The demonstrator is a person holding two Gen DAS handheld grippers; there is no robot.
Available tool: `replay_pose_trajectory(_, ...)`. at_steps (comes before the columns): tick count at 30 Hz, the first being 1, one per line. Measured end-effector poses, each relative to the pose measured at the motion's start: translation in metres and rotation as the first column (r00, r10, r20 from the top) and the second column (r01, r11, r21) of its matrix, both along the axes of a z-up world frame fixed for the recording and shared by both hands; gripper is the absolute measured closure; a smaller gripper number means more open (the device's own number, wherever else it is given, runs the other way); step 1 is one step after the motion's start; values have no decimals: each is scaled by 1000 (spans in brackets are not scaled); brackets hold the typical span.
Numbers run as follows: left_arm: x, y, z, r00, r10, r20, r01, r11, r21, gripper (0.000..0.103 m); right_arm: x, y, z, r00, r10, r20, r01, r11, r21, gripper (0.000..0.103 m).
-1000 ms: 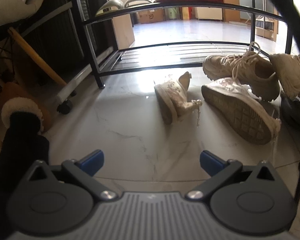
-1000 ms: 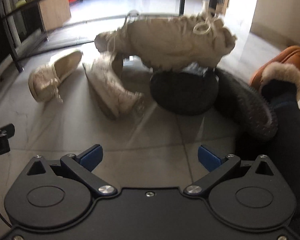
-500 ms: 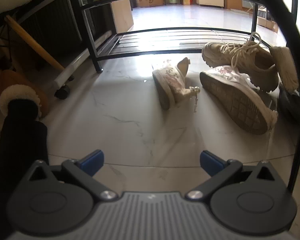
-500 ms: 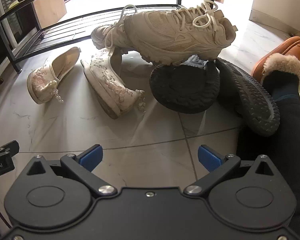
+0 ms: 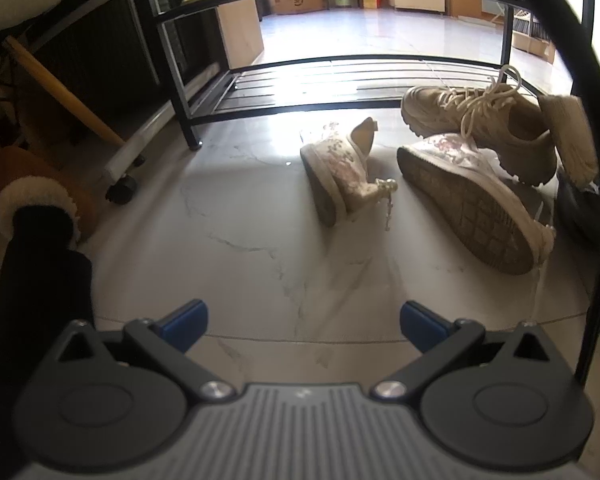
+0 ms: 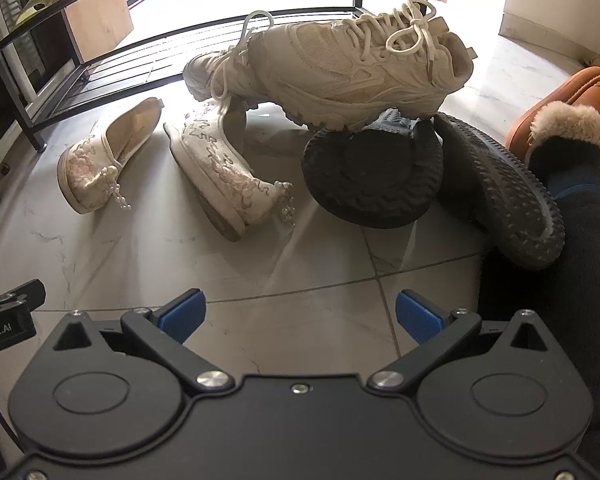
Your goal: Organize scattered shoes
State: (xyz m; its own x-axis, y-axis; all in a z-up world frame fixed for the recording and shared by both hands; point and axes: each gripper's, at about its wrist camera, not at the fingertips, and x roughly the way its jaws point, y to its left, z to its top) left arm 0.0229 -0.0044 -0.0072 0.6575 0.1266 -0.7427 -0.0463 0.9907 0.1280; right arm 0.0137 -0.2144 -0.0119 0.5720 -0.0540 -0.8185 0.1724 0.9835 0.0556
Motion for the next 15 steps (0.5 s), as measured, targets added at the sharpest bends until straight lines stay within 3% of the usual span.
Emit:
replay_pose_trajectory(11,12,-4,1,1000,-6,14,6,1000,18,0,3,-6,-3,1000,-25,5,25,1000,14,0)
replay_pose_trajectory(15,14,-9,7,997,-24,69,20,998,54,0,3,-6,-2,1000,-23,8,23,999,22,0)
